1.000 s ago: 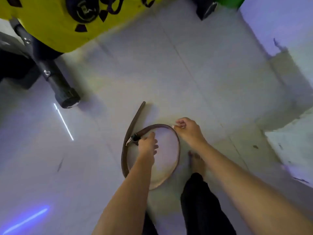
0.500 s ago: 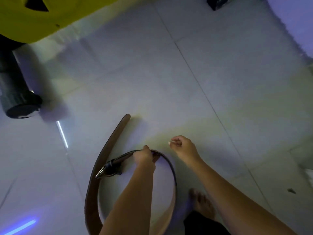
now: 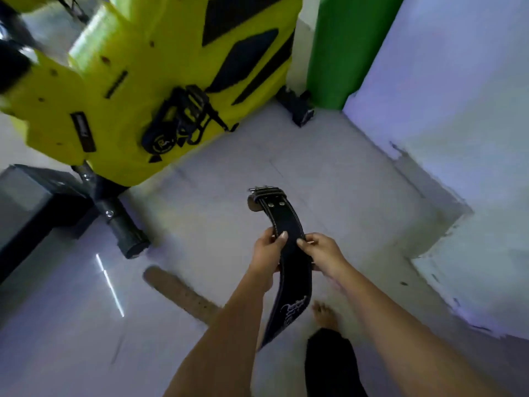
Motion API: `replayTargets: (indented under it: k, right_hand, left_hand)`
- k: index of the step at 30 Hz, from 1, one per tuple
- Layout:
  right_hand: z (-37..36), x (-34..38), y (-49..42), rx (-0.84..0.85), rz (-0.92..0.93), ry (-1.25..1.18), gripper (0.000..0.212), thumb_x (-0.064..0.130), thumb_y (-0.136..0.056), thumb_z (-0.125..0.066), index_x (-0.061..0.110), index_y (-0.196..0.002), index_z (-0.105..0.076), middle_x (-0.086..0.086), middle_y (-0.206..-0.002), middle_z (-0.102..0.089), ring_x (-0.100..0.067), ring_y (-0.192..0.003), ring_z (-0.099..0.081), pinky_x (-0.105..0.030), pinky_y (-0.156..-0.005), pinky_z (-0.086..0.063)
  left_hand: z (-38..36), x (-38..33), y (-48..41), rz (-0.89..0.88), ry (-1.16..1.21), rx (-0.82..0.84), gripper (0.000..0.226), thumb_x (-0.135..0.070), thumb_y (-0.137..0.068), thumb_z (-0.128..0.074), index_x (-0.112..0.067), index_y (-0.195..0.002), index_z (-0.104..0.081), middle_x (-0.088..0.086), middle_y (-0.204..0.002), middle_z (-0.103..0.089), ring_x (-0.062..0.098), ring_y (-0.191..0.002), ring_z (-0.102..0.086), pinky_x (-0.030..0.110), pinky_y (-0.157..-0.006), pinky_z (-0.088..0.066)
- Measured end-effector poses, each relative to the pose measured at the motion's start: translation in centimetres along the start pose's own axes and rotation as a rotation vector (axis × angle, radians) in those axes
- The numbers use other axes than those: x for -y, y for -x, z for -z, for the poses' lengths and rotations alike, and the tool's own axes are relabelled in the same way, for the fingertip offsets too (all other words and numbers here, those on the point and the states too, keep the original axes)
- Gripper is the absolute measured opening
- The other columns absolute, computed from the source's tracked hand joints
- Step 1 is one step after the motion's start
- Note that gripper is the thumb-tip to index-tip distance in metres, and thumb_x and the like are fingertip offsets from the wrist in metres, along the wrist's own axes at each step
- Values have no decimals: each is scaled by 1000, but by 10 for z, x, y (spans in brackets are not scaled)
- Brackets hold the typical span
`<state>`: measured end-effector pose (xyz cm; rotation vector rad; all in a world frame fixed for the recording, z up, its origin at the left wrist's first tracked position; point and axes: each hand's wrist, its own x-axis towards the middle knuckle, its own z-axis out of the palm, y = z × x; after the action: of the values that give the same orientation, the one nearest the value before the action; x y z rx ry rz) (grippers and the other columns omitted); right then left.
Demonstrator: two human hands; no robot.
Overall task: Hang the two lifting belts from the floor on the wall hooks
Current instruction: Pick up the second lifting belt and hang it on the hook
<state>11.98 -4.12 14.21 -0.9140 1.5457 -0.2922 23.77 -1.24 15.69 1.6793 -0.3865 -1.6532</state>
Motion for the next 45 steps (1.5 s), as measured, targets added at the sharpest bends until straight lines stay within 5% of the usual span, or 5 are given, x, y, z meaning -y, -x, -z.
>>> replayTargets:
  k: [13, 18, 21, 29, 45]
  right_hand:
    - [61, 175, 342, -273, 518, -352, 8, 18, -90, -56, 16, -95, -62, -1, -83, -67, -15, -76, -65, -26, -62, -51]
    - [91, 188, 441, -378, 626, -475, 15, 26, -91, -54, 15, -95, -63, -8, -93, -69, -22, -83, -65, -31, -71, -51]
    - [120, 196, 494, -396, 704, -689, 22, 22, -92, -52, 5, -100, -62, -9, -86, -68, -19, -73, -64, -21, -54, -53]
    - [206, 197, 610, -675, 847, -686, 16, 18, -90, -56, 13, -74, -56, -6, -78, -62, -20, -71, -57, -35, -69, -48]
    - [252, 157, 704, -1048, 1044, -786, 14, 9, -86, -58, 16, -93, -68, -9, -98, -68, -25, -93, -63, -45, -95, -51]
  left_hand:
    - [-27, -201, 306, -525, -40, 366, 16, -15, -94, -51, -17, -108, -60, -3, -91, -68, 3, -67, -67, 17, -54, -52]
    - [-68, -235, 397, -624, -27, 550, 16, -10, -94, -50, -7, -106, -60, 16, -98, -65, 27, -90, -62, 42, -90, -51]
    - [-97, -242, 440, -684, -50, 703, 15, -7, -94, -49, -14, -95, -63, 1, -78, -71, 12, -70, -66, 24, -66, -57]
    - [-167, -232, 528, -843, -192, 888, 12, -8, -91, -54, -16, -93, -63, 2, -86, -61, 1, -63, -65, 22, -61, -52]
    - [-242, -209, 640, -989, -178, 1112, 13, -12, -91, -57, -18, -95, -68, -1, -81, -69, 7, -69, -67, 27, -69, -56]
